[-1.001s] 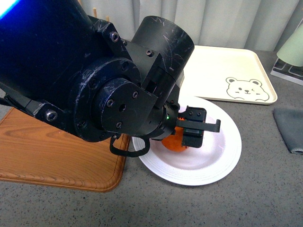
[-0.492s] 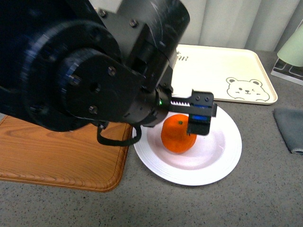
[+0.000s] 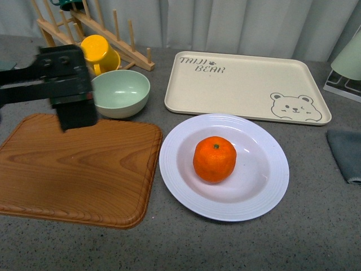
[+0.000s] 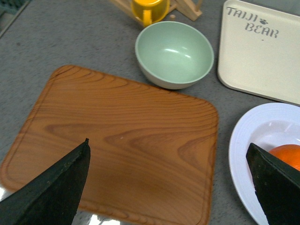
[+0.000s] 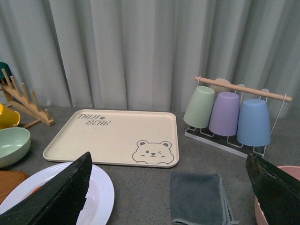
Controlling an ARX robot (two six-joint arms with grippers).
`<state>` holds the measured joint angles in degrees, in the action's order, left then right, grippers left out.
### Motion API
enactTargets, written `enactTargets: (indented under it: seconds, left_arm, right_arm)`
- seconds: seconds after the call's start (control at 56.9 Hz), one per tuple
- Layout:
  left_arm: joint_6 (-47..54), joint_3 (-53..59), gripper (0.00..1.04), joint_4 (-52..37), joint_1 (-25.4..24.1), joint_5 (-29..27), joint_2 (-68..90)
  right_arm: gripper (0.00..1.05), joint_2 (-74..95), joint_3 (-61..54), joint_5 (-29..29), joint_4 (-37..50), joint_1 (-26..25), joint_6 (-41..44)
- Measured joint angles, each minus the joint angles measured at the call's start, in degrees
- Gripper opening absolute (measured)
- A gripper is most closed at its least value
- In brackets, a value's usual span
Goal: Place orange and plate with both arms
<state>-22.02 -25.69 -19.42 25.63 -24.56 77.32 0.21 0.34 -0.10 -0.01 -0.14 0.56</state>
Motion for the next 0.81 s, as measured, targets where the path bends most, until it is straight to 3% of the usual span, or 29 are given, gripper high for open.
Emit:
enactTargets:
  seconds: [0.176,0.299,0.334,0.369,0.421,0.509,0.773,0.808]
  left_arm:
    - [-1.2,7.5,0.98,2.2,-2.4,-4.4,-12.4]
    - [-0.6,8.1,0.98,1.0,-2.9,-4.0,-13.0]
    - [3.0,11.0,0.91,-8.9,-4.0,0.1,-11.2]
    - [9.6,16.4,0.80,-24.3,-5.8,5.1,-9.8]
    - [15.7,20.1,0.68,-34.9,-7.9,7.7,-12.0]
    - [18.8,20.8,0.53,-35.7,-10.2,9.8,-17.0]
    - [21.1,24.3,0.05,-24.8,-16.2,15.4,-30.8]
    - [21.3,24.5,0.04,-23.6,-16.7,15.9,-32.4]
  right_arm:
    - [0.96,0.0,0.0,0.0,0.0,0.0,0.0]
    - [0.96,0.0,0.0,0.0,0.0,0.0,0.0]
    - [0.96,0.0,0.0,0.0,0.0,0.0,0.0]
    - [0.96,0.0,0.0,0.0,0.0,0.0,0.0]
    - [0.96,0.0,0.0,0.0,0.0,0.0,0.0]
    - [0.96,0.0,0.0,0.0,0.0,0.0,0.0]
    - [0.96,0.0,0.0,0.0,0.0,0.0,0.0]
    - [0.96,0.0,0.0,0.0,0.0,0.0,0.0]
